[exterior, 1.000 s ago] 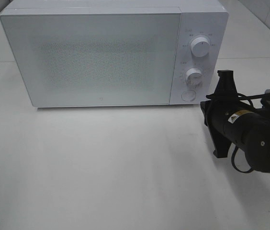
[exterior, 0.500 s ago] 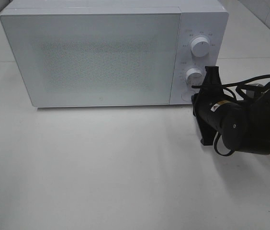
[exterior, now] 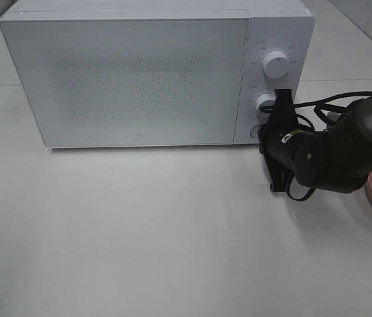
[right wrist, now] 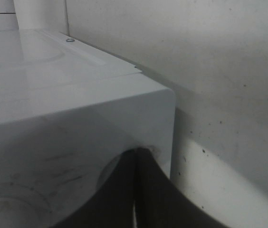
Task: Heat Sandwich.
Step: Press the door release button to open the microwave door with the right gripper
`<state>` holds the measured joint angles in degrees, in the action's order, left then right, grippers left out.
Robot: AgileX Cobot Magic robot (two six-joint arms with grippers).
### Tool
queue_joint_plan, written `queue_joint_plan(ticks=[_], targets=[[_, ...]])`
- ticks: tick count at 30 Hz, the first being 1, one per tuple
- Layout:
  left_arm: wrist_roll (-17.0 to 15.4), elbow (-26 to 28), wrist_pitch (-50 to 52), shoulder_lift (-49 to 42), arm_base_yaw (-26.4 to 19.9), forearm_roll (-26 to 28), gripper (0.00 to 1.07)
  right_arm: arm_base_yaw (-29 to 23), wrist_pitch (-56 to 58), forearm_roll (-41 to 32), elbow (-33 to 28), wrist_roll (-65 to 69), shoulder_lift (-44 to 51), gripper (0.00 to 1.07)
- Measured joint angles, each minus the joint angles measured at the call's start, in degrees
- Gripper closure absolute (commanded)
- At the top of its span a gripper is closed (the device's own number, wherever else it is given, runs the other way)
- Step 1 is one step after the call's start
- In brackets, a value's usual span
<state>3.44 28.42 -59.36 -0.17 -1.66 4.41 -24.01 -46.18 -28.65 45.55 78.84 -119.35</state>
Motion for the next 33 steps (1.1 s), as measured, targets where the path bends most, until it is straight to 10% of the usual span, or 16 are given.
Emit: queue_joint_plan(ticks=[33], targets=[[0.00,0.00,0.00,0.00,0.00,0.00,0.05,-1.03,-6.30,0.46,2.69,2.69,-4.41,1.07]])
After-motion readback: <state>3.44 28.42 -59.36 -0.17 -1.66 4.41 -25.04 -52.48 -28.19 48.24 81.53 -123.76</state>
